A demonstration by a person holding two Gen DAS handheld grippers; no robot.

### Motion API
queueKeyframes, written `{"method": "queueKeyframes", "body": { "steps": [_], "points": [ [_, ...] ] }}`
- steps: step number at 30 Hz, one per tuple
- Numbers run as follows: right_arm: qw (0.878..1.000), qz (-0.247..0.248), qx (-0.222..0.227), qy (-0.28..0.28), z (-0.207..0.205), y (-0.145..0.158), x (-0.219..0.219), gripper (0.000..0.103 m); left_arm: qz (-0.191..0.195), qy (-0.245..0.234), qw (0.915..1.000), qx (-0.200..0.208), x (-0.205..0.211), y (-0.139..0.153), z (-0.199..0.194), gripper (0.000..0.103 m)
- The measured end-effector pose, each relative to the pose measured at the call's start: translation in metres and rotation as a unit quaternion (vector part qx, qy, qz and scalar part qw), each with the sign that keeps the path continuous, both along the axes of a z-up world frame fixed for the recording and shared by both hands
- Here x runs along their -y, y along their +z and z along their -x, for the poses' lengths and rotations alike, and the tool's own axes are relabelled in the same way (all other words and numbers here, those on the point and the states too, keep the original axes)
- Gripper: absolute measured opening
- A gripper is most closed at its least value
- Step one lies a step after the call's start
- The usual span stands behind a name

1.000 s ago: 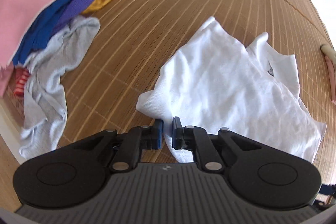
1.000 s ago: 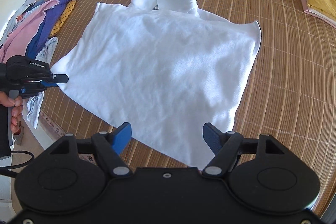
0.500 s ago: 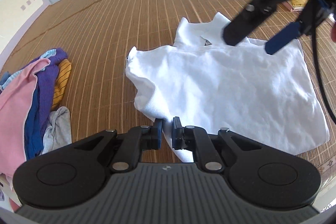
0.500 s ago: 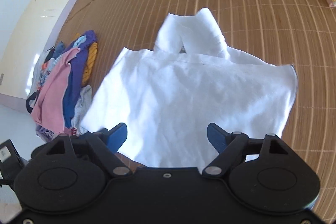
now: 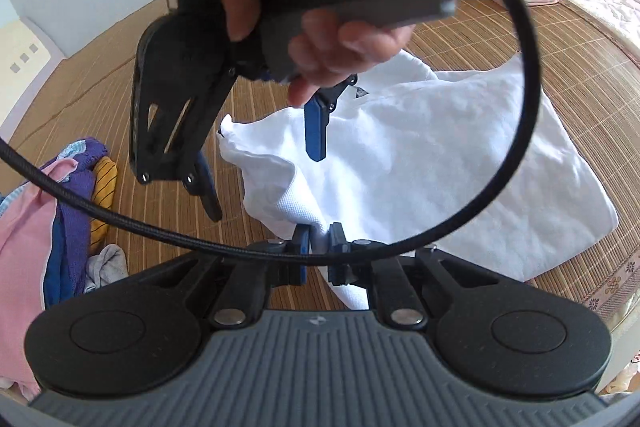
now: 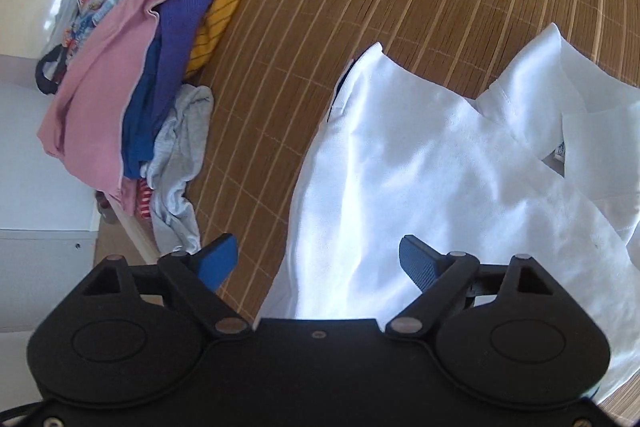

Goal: Fold clothes

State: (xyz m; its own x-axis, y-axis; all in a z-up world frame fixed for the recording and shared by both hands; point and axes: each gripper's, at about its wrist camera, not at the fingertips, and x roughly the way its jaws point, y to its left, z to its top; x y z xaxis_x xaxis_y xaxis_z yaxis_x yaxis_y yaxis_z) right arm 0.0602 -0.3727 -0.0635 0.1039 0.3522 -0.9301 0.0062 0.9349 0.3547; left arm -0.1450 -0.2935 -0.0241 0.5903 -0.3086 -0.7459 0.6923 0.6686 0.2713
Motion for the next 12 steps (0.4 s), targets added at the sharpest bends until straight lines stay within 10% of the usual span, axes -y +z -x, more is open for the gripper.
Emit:
{"method": "queueKeyframes", "body": {
  "steps": [5, 7, 12],
  "points": [
    [0.996, 0.076, -0.041, 0.036, -0.01, -0.026, -0.028, 0.077, 0.01, -0.028, 0.9996, -0.001, -0.001, 0.0, 0.002, 0.011],
    [0.995, 0.086, -0.037, 0.041, -0.008, -0.029, -0.03, 0.041, 0.014, -0.04, 0.9991, -0.001, 0.001, 0.002, 0.003, 0.011],
    [0.999, 0.021, 0.005, -0.044, 0.005, -0.014, 0.002, 0.013, 0.031, -0.089, 0.9956, 0.002, 0.01, 0.015, 0.012, 0.011]
  ]
}}
